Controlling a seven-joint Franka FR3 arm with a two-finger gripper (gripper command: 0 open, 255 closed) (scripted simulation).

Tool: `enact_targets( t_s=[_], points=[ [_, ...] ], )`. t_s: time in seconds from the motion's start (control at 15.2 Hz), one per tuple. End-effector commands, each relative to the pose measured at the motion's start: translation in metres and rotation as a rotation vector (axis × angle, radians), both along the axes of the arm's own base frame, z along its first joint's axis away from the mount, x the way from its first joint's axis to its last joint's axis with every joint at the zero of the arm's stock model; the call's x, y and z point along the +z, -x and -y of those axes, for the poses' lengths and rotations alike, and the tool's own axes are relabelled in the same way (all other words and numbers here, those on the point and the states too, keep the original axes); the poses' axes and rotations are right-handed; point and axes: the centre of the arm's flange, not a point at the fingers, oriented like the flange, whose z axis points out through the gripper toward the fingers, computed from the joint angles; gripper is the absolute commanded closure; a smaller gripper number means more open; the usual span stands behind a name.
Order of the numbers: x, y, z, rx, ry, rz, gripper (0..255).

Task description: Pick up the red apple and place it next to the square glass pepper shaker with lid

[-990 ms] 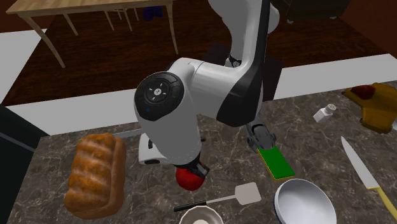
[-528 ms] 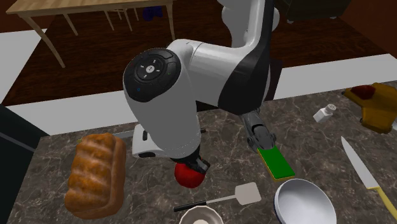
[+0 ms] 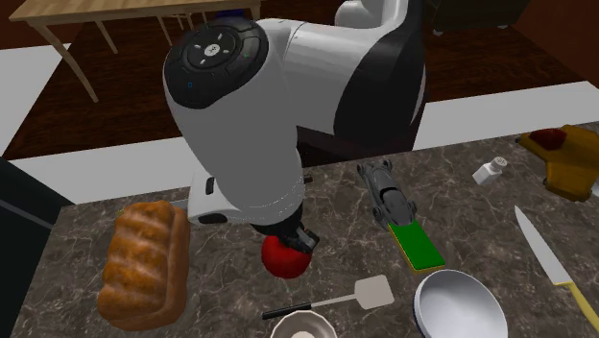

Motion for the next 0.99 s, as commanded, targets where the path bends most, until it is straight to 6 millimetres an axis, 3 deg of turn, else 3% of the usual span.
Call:
enact_targets(
  t_s=[0.0, 0.86, 0.92],
  points=[
    [0.012, -0.001, 0.0, 0.0, 0.0, 0.0, 255],
    [0.078, -0.001, 0.0, 0.0, 0.0, 0.0, 255],
    [0.078, 0.009, -0.009, 0.0, 0.0, 0.0, 255]
  ],
)
